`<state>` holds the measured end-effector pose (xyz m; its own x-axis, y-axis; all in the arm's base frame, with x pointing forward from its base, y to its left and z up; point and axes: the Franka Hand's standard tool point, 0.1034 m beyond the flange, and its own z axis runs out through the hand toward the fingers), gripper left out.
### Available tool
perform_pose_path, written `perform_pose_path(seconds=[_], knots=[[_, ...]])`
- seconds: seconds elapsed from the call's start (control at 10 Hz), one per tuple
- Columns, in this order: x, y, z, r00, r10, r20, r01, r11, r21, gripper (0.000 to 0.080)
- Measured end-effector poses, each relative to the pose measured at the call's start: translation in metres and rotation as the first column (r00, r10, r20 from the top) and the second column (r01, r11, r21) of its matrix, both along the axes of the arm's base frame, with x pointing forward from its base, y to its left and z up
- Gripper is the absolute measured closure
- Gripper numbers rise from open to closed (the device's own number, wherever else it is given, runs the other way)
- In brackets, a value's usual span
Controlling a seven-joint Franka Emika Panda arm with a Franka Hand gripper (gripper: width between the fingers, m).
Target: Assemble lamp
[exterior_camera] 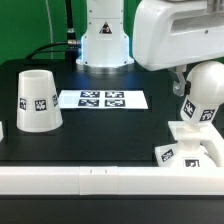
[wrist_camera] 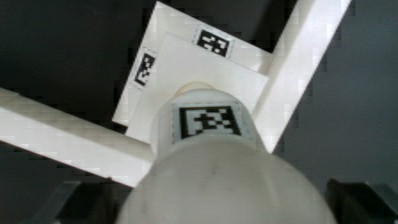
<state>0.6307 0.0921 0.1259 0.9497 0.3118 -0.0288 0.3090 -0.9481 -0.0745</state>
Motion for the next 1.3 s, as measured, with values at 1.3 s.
perform_pose_path(seconds=[1.3], knots=[[-0.0029,-0.0030,-0.0013,0.437,-0.899,-0.027,0.897,0.434,0.088,0.0223]])
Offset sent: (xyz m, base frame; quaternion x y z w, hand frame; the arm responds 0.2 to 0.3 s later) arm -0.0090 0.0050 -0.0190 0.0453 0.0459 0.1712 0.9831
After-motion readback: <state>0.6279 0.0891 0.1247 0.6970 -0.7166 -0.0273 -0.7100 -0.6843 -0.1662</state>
